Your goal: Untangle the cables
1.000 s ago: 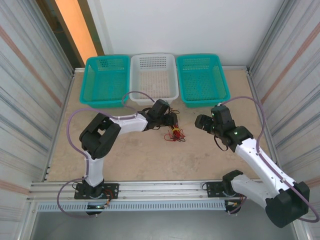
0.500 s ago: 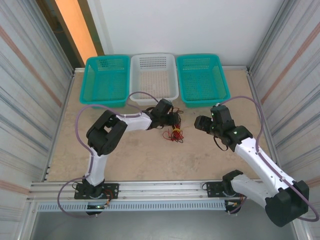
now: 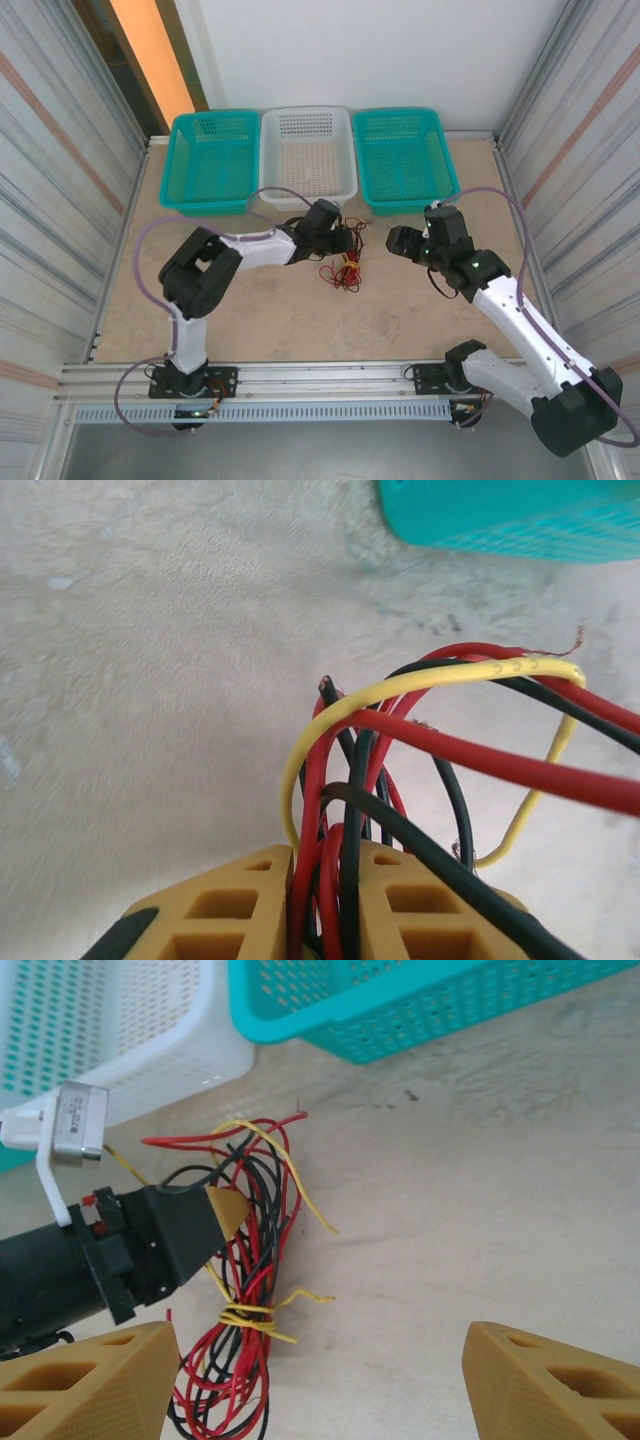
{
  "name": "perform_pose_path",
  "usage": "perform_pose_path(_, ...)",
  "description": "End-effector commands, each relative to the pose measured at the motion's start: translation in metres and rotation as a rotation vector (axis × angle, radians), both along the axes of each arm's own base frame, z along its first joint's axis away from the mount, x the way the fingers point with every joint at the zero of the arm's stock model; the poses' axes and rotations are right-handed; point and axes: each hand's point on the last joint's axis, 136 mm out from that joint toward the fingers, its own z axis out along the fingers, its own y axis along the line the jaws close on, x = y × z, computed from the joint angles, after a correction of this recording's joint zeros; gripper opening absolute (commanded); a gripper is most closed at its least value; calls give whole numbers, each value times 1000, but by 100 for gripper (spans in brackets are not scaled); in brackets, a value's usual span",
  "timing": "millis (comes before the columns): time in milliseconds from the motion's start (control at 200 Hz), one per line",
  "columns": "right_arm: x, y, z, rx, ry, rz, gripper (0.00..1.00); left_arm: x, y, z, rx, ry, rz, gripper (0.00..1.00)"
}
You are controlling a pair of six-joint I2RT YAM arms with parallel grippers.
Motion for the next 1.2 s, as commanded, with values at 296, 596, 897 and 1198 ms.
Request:
perform_pose_path(296, -14, 70, 68, 125, -135, 248, 72, -15, 25, 155, -323, -203, 125, 0)
perform_pose_path(596, -13, 66, 88, 88, -160, 211, 38, -27, 35, 184, -355, -279, 107, 0)
perform_pose_path(897, -12, 65, 90, 75, -149, 202, 27, -29, 38, 196, -368, -310, 106, 0)
perform_pose_path(1198, -7, 75, 83, 78, -120, 223, 27, -32, 35, 202, -386, -318, 83, 0)
